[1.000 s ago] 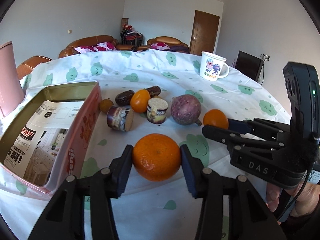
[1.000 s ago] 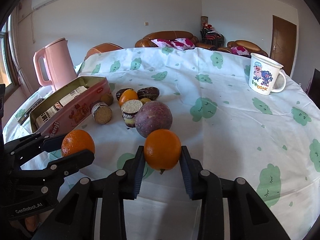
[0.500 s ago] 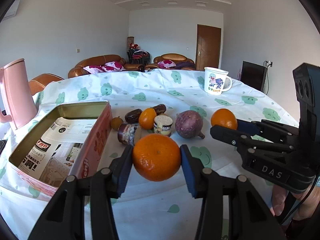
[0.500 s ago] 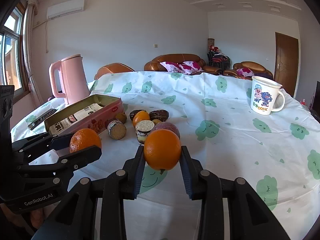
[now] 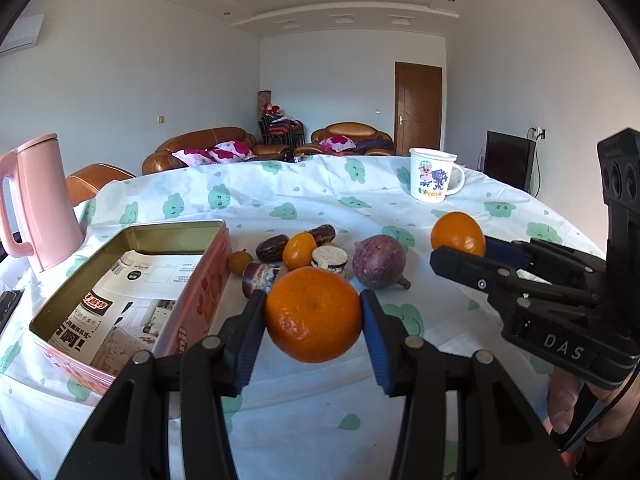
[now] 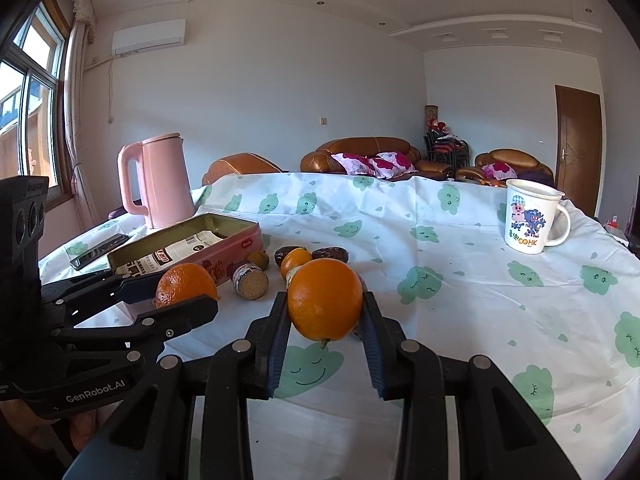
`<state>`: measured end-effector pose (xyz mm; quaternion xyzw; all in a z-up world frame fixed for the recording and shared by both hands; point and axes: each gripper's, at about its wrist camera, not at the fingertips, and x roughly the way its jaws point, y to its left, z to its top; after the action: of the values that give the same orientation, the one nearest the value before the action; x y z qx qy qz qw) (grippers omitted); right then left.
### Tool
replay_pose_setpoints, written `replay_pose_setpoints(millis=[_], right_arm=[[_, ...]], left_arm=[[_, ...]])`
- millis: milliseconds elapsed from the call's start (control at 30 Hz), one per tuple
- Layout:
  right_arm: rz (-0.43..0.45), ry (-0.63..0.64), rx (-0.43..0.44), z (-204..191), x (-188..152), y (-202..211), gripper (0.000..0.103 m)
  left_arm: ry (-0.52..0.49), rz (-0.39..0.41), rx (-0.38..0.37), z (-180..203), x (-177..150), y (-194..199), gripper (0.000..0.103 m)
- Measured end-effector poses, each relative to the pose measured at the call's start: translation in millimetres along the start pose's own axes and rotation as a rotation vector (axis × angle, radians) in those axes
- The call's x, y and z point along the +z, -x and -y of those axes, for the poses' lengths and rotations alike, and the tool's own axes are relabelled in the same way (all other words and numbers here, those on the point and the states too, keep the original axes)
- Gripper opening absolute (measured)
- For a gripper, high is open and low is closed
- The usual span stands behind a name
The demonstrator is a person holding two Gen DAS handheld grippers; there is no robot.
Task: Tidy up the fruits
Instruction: 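Carry both oranges into the tin box and open both tools to release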
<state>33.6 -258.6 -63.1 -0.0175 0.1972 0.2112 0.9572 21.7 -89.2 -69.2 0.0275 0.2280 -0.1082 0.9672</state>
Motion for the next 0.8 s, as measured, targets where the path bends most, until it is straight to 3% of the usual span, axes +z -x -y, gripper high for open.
replay_pose_setpoints(millis=[367,600,800], right_arm=[[0.081,0.021,-0.008,-4.4,-1.9,13.0,0.036],[0.069,0.019,-0.035,-7.1,2.8,13.3,0.036],[0.056,0.009,0.013,-14.8,19.4,10.7,0.036]], left_arm=[[-0.023,0.072,0.054,0.8,4.0,10.8,0.049],[-0.034,0.099,0.085,-2.2,8.6,19.7,0.049],[-0.014,0.103,0.118,-14.8,15.5,25.8,0.049]])
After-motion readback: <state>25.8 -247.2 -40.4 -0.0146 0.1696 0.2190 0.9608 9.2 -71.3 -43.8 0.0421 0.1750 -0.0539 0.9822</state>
